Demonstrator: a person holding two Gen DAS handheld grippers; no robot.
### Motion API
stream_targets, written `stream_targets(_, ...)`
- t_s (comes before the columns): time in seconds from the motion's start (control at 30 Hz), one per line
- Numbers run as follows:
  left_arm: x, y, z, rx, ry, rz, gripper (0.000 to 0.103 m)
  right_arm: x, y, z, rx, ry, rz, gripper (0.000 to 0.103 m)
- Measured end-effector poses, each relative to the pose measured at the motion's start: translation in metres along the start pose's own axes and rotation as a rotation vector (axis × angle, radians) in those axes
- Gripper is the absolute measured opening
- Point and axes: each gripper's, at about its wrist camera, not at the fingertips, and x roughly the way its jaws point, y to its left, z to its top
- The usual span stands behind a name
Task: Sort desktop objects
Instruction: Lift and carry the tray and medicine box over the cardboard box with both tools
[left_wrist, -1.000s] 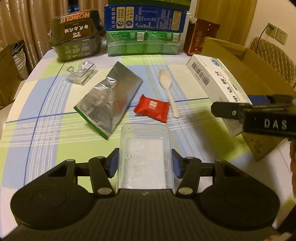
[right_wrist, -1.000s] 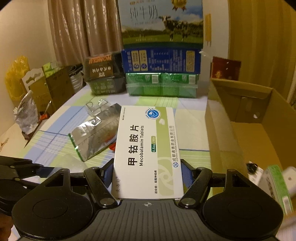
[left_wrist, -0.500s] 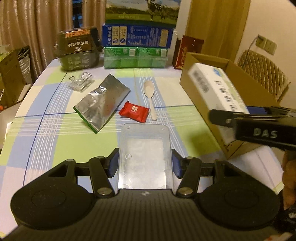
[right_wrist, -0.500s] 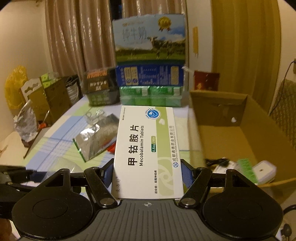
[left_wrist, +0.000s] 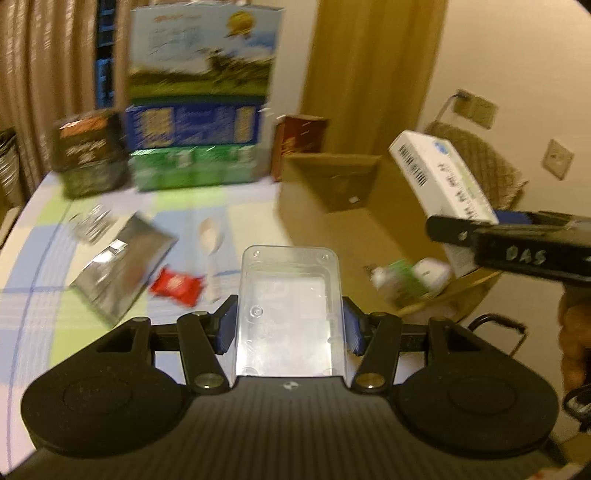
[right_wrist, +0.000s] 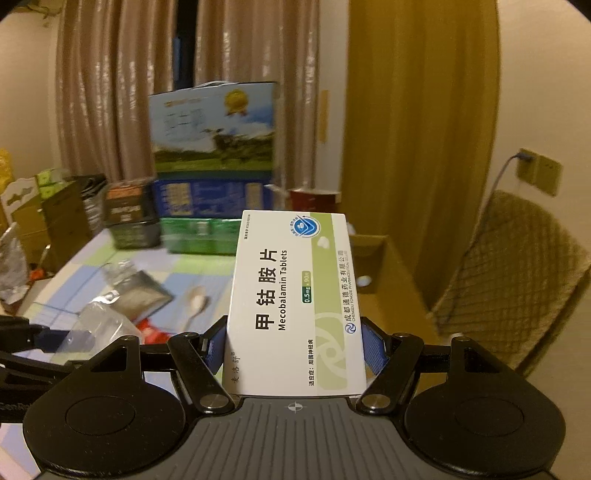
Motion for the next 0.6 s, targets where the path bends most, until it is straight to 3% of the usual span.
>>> stream_targets(0.3, 0.025, -0.06, 0.034, 0.056, 0.0, -0.07, 0.052, 0.001, -0.054, 0.003, 0.025, 0.025, -0.046, 0.068)
stream_targets(0.6, 0.053, -0.085, 0.047, 0.083, 0.03, -0.08, 0.052, 0.024, -0.09, -0.004, 0.059, 0.074, -0.048, 0.068)
